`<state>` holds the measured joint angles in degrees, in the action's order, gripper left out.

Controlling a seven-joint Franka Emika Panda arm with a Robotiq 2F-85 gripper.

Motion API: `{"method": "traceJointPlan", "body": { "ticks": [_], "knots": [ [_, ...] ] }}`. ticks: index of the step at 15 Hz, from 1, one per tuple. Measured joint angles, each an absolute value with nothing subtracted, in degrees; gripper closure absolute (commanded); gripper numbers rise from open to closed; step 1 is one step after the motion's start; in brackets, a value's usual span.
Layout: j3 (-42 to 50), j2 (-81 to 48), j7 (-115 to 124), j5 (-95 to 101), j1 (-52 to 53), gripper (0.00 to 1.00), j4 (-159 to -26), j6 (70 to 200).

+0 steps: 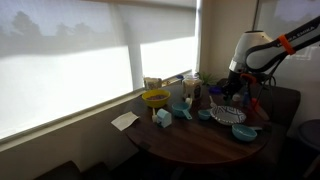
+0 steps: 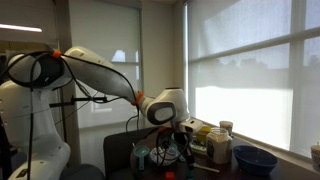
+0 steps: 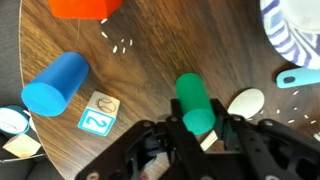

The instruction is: Move the green cylindrical block a little to the left, pick up the blue cylindrical block and place it next to the green cylindrical block, move the blue cylindrical block a little to the left, pick up the orange rectangular block and put it on top of both the green and blue cylindrical blocks

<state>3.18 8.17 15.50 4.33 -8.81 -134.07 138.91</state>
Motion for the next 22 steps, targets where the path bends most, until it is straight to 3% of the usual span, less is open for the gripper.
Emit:
{"method": "traceJointPlan", "body": {
  "ticks": [7, 8, 9, 11, 16, 22],
  "knots": [
    [3.17, 8.36, 5.52, 3.89, -6.81, 0.92, -134.24, 138.69],
    [3.17, 8.47, 4.39, 3.89, -6.59, 0.86, -134.36, 138.69],
    [3.17, 8.58, 3.45, 3.89, -6.47, 0.42, -134.48, 138.68],
    [3.17, 8.82, 2.05, 3.9, -6.41, 0.37, -134.71, 138.68],
    [3.25, 10.41, 1.56, 4.21, -6.55, 0.0, -134.81, 138.72],
    [4.0, 17.27, 7.76, 9.5, -10.19, 0.0, -134.81, 134.9]
  ]
}}
